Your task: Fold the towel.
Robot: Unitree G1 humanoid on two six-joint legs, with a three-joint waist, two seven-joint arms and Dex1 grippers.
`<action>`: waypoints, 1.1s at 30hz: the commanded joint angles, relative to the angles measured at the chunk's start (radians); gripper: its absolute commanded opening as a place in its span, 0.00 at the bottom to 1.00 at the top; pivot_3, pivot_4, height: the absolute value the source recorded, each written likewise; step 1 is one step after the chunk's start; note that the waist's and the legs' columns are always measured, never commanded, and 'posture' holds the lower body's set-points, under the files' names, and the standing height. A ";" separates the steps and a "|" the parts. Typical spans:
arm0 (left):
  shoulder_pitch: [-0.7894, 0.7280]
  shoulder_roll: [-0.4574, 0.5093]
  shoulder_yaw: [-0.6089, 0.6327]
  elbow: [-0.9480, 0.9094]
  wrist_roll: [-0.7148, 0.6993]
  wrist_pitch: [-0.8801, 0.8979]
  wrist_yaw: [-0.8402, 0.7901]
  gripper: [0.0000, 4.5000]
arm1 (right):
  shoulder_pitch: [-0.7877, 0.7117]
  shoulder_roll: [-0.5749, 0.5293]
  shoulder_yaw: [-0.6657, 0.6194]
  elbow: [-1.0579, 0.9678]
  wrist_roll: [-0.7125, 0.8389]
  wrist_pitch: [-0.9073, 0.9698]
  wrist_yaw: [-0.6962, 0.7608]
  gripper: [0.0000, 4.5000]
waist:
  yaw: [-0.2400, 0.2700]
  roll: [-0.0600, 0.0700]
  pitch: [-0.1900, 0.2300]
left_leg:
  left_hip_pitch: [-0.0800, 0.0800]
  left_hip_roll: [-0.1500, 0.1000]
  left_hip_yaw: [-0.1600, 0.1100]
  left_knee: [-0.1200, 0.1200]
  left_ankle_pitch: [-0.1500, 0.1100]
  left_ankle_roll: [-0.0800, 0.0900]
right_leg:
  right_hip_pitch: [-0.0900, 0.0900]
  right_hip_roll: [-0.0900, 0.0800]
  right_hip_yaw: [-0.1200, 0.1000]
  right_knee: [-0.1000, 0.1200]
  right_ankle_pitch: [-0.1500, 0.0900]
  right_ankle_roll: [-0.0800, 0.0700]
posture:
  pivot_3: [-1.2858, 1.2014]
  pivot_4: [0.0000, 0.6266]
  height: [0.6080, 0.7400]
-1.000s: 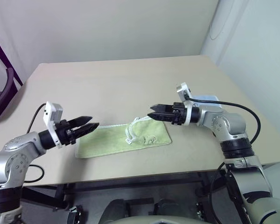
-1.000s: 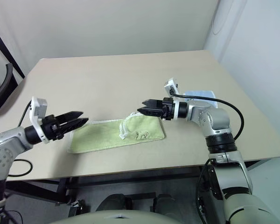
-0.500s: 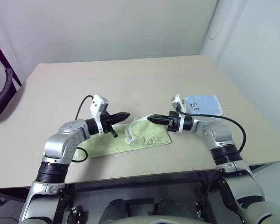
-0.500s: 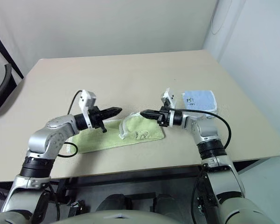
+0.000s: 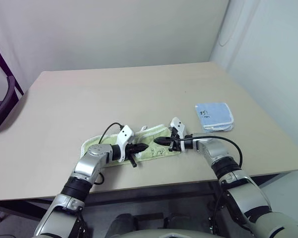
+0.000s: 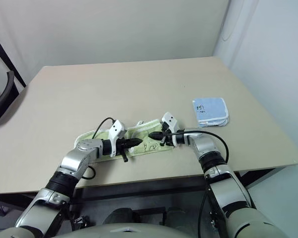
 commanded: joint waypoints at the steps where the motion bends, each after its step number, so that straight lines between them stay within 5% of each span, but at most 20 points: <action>1: 0.052 0.096 0.119 -0.184 -0.139 0.127 -0.073 0.00 | -0.018 -0.006 -0.039 -0.066 0.036 0.038 0.032 0.01 | -0.003 0.000 0.000 | 0.000 0.000 0.000 0.000 0.000 0.000 | -0.001 0.000 0.000 0.000 0.000 0.000 | 0.52 0.00 1.00; 4: 0.119 0.185 0.248 -0.331 -0.284 0.270 -0.080 0.13 | -0.020 -0.005 -0.051 -0.102 0.049 0.068 0.033 0.00 | -0.012 0.000 0.000 | -0.006 0.000 0.000 -0.001 0.000 0.000 | -0.006 0.000 0.000 0.000 0.001 0.003 | 0.52 0.00 1.00; 10: 0.275 0.334 0.522 -0.441 -0.503 0.470 -0.073 0.58 | -0.048 0.021 -0.056 -0.083 0.030 0.074 -0.012 0.00 | -0.023 0.001 0.001 | -0.007 0.000 0.000 -0.002 0.000 0.000 | -0.008 0.000 0.000 0.000 0.001 0.002 | 0.52 0.00 1.00; 16: 0.467 0.295 0.783 -0.518 -0.788 0.663 0.076 1.00 | -0.084 0.042 -0.040 -0.050 0.011 0.063 -0.003 0.00 | -0.020 0.002 0.002 | -0.006 0.000 0.000 -0.002 0.000 0.000 | -0.007 0.000 0.000 0.000 0.000 0.000 | 0.52 0.00 1.00; 25: 0.749 0.214 0.936 -0.582 -0.996 0.743 0.352 1.00 | -0.137 0.068 -0.062 -0.039 0.035 0.115 0.032 0.00 | -0.019 0.001 0.002 | -0.004 0.000 0.000 -0.002 -0.002 -0.003 | -0.008 -0.001 0.000 -0.001 -0.002 -0.004 | 0.52 0.00 1.00; 33: 0.725 0.154 0.913 -0.483 -1.136 0.723 0.558 1.00 | -0.152 0.074 -0.055 -0.001 0.018 0.090 0.031 0.00 | -0.019 0.002 0.002 | -0.004 0.000 0.000 -0.002 -0.002 -0.003 | -0.009 -0.001 0.000 -0.001 -0.002 -0.004 | 0.52 0.00 1.00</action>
